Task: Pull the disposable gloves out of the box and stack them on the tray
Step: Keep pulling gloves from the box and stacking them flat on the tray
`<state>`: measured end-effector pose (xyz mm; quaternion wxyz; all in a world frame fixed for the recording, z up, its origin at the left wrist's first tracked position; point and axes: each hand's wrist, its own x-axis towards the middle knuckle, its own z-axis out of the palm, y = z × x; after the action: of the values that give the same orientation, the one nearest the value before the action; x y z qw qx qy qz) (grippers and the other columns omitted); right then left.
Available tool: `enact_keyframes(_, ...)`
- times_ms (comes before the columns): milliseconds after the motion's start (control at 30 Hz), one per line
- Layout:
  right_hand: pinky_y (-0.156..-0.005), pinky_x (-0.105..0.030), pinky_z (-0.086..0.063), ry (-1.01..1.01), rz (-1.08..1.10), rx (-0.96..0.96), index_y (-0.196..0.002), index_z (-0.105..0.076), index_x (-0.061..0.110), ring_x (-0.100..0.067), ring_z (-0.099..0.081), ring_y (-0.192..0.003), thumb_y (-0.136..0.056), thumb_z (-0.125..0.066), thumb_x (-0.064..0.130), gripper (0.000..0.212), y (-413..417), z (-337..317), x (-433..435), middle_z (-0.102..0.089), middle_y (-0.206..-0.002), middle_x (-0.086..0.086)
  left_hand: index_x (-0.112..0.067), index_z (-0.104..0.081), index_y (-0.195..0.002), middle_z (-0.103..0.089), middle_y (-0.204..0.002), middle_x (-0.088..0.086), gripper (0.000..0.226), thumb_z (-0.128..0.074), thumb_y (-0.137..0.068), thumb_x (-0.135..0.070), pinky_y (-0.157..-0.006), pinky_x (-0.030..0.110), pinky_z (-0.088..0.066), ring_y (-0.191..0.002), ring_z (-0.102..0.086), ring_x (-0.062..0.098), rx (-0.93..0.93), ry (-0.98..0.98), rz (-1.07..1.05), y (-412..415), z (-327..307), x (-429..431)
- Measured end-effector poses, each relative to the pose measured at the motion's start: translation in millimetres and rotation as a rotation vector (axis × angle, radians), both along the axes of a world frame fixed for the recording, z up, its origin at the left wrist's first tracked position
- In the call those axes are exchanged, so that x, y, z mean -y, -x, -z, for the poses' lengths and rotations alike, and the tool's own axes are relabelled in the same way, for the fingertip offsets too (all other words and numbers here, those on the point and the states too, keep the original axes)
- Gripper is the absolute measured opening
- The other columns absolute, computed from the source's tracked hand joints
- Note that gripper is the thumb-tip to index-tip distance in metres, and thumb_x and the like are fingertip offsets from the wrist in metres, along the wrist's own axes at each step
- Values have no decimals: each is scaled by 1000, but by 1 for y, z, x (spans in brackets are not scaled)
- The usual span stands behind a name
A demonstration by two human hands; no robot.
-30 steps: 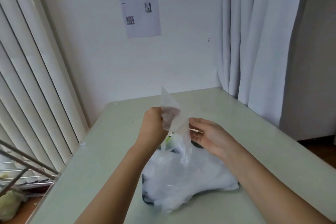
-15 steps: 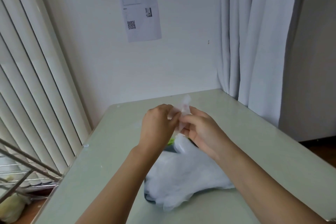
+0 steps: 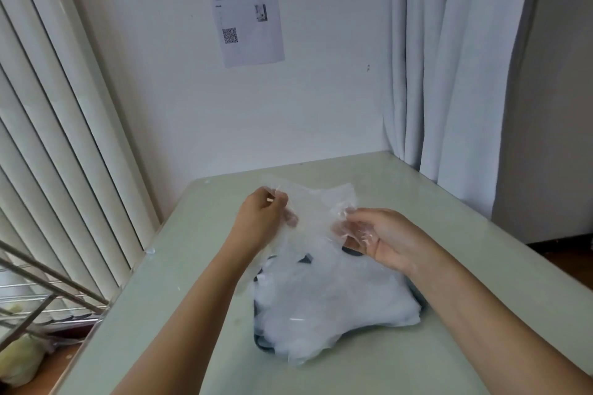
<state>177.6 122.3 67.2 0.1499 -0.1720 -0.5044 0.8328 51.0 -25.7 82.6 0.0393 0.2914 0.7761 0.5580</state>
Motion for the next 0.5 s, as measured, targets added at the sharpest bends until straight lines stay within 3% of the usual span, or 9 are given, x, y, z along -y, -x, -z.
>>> enact_keyframes(67,-70,-28,-59,-109,-72,61,-94,-62,-3,-15,-68,-63,-92,-59,9,13,0,2,-4,-69,-71,-11,-10,-58,-87,-65,-59,-3,18,-46,-97,-21,-63,28,-44,-61,-60,15,5,71,-3,5,7,-6)
enact_keyframes(167,-65,-23,-59,-351,-71,188,-82,-64,-4,-14,-68,-57,-88,-64,5,11,0,8,-11,-68,-65,-10,-8,-60,-92,-60,-71,1,20,-48,-97,-22,-56,27,-40,-59,-53,15,7,174,-23,16,21,-17)
enact_keyframes(267,-75,-35,-59,-580,-2,335,-70,-65,1,-22,-66,-60,-87,-64,3,16,1,21,-21,-65,-62,-10,-6,-61,-96,-59,-75,4,22,-48,-98,-25,-48,25,-35,-55,-49,14,25,255,7,24,35,-26)
enact_keyframes(400,-54,-22,-42,-878,-40,614,-57,-52,9,-20,-56,-51,-80,-58,6,25,-3,39,-23,-53,-57,-8,-7,-61,-94,-58,-77,0,21,-51,-96,-25,-54,25,-37,-65,-52,17,-80,435,57,30,64,-36)
enact_keyframes(500,-49,-24,-31,-976,-54,762,-57,-42,14,-19,-45,-52,-80,-55,8,27,-11,51,-25,-46,-55,-2,-11,-61,-92,-57,-75,-4,16,-54,-94,-26,-56,23,-38,-69,-53,14,-129,563,95,30,92,-39)
